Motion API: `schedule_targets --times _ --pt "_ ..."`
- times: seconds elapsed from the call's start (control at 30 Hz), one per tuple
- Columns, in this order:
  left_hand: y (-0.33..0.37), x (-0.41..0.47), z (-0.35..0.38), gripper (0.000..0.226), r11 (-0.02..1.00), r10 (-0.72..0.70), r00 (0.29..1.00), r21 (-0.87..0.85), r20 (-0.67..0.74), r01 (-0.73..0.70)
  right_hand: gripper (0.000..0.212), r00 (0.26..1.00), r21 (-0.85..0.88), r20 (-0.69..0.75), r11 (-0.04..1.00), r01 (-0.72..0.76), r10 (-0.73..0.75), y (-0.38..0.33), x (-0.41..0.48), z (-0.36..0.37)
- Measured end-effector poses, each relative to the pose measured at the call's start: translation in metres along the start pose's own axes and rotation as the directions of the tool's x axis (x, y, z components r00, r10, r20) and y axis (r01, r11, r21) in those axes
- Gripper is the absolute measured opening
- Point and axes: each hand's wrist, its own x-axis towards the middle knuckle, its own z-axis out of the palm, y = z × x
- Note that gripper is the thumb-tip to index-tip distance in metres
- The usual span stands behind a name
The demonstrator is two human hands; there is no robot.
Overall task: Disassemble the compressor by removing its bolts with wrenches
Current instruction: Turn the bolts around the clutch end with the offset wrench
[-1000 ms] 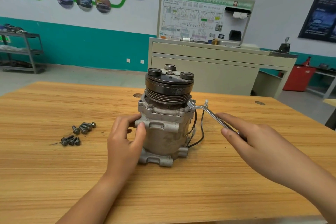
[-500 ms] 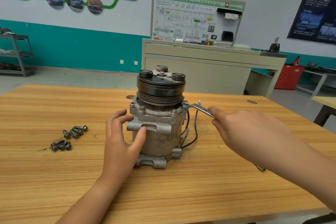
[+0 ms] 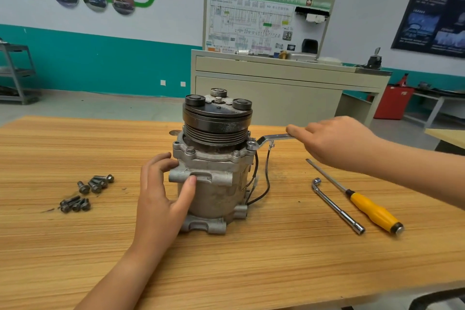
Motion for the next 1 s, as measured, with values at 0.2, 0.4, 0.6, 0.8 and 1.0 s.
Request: schedule_targets --times 0.2,0.4,0.6,0.8,1.0 --pt "-0.003 0.000 0.000 0.040 1.000 0.013 1.000 0.021 0.016 -0.014 0.023 0.857 0.298 -0.499 0.954 0.033 0.126 -0.029 0.068 0.042" --pt "-0.003 0.000 -0.001 0.039 0.999 0.025 0.999 0.025 0.021 -0.026 0.032 0.765 0.735 -0.309 0.652 -0.184 0.565 -0.038 0.053 0.032" --pt "-0.002 0.000 0.001 0.037 0.999 0.032 0.999 0.014 0.015 -0.032 0.033 0.838 0.828 -0.075 0.502 -0.250 0.540 -0.030 -0.019 -0.011" --pt "-0.002 0.000 -0.001 0.038 0.999 0.029 0.999 0.015 0.020 -0.030 0.042 0.953 0.615 0.184 0.729 -0.302 0.239 -0.048 -0.029 -0.031" --pt "-0.001 0.000 0.000 0.037 0.999 0.033 0.999 0.009 0.018 -0.033 0.039 0.959 0.246 0.145 0.930 -0.272 0.242 -0.049 -0.022 -0.035"
